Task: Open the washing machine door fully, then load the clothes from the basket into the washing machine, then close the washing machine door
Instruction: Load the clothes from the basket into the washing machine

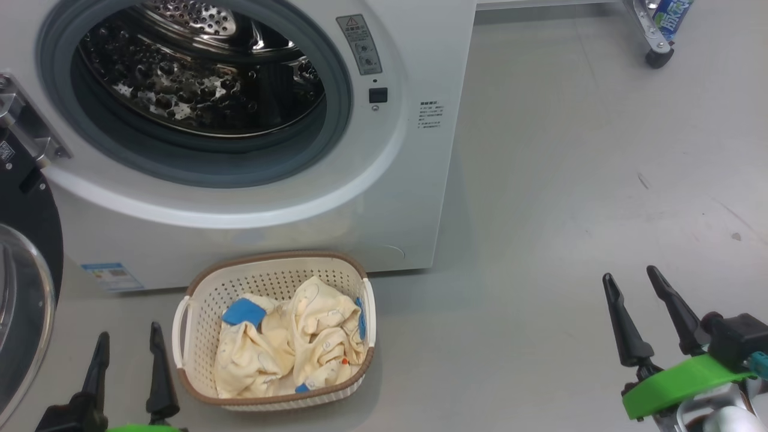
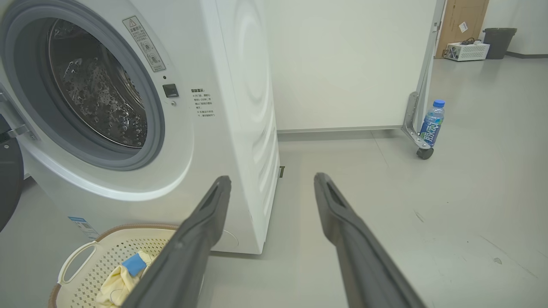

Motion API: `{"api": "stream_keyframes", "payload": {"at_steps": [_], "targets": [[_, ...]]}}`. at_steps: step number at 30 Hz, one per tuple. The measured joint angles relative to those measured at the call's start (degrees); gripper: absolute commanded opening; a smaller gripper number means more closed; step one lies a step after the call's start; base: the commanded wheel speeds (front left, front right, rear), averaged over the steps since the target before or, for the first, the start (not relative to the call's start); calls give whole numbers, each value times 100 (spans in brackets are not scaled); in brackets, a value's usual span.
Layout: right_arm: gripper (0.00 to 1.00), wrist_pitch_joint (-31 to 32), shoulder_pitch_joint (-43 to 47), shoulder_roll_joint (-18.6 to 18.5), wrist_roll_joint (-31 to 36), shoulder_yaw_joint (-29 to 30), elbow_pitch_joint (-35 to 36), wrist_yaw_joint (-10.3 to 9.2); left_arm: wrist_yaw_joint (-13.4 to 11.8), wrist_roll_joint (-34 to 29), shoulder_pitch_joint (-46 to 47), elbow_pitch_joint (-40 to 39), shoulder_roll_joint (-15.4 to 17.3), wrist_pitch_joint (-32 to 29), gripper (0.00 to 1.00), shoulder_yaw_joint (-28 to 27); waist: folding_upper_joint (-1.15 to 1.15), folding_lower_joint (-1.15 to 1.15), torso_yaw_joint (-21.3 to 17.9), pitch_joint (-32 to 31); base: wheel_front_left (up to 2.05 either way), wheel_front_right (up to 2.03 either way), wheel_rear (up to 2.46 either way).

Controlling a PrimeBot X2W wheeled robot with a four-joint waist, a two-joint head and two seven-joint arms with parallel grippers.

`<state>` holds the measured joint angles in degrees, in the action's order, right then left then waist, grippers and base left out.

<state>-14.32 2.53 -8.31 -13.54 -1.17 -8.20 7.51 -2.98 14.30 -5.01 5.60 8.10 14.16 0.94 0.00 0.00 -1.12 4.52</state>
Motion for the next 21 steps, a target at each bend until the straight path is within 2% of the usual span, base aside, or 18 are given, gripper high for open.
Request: {"api": "stream_keyframes", "payload": {"at_steps": [21], "targets": [[100, 0, -1, -3, 0, 7, -41, 0, -8, -1, 1, 9, -60, 2, 100, 31, 0, 0, 76, 91, 0, 0, 0]]}}
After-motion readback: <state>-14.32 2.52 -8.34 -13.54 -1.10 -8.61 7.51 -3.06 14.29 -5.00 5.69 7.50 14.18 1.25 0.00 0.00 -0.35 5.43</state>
